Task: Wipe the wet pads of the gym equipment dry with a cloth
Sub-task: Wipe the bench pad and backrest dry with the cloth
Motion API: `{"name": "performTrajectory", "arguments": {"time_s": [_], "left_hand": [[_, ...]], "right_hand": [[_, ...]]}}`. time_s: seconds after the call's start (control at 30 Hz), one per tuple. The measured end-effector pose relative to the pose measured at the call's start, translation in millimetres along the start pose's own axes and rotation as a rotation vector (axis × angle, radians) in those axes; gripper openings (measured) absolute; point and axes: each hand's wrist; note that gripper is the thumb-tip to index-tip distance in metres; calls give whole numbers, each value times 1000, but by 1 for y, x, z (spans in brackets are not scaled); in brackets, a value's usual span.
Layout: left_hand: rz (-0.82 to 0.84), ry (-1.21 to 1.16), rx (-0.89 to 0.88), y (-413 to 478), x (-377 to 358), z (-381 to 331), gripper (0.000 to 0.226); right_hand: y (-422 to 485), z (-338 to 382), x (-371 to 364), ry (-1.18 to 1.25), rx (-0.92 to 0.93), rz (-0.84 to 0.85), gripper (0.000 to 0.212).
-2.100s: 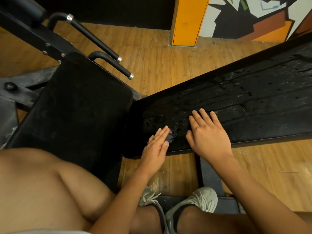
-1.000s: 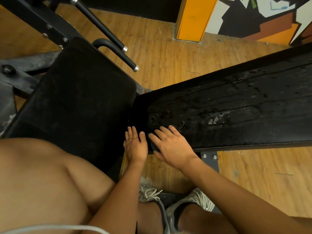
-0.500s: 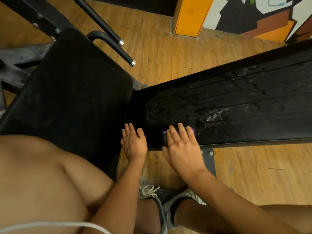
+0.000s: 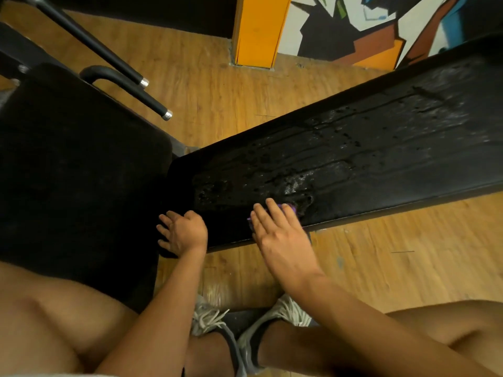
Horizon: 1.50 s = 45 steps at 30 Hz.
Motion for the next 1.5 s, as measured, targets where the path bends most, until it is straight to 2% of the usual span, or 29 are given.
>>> {"name": "performTrajectory", "arguments": {"time_s": [0.13,0.43,0.63,0.7,0.77,0.83,0.9,1.07,1.2,1.34,1.5], "left_hand": [[-30,4,53,-1,1,-5,63],[-32,25,-22,0,-2,0,66],[-22,5,-53,-5,2,0,63],[-103,-1,-228,-16,3,1,58],[-163,51,-532,-42,-1,-3,56],[-96,77,-763,-71,-13,-15,59],[-2,93,-857,-94,-26,-25,63],[2,109,-877,-101,-33,-23,62],[-13,99,-884,-101,-35,-24,58],[-5,83,-884,-101,-34,-24,61],[3,99,-872,-101,-34,-25,65]], "right_hand": [[20,31,3,-29,66,59,55],[-25,-62,7,-6,-40,-244,44],[-14,-49,0,-25,-137,-251,43],[-14,-53,1,-13,-100,-258,43],[-24,-68,7,-10,-75,-256,42],[-39,-89,14,-29,-93,-255,43],[-50,-109,22,-49,-141,-269,40],[-43,-95,22,-49,-275,-293,40],[-28,-68,8,-40,-157,-262,48],[-38,-101,10,-32,-99,-348,38],[-65,-171,41,-43,-272,-363,37]]}}
Point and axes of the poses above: each hand's wrist, its own y-axis towards the middle knuckle, its own x-axis out of the back of the hand, z = x × y, and after that the axes turned 2 degrees about -x, right-handed
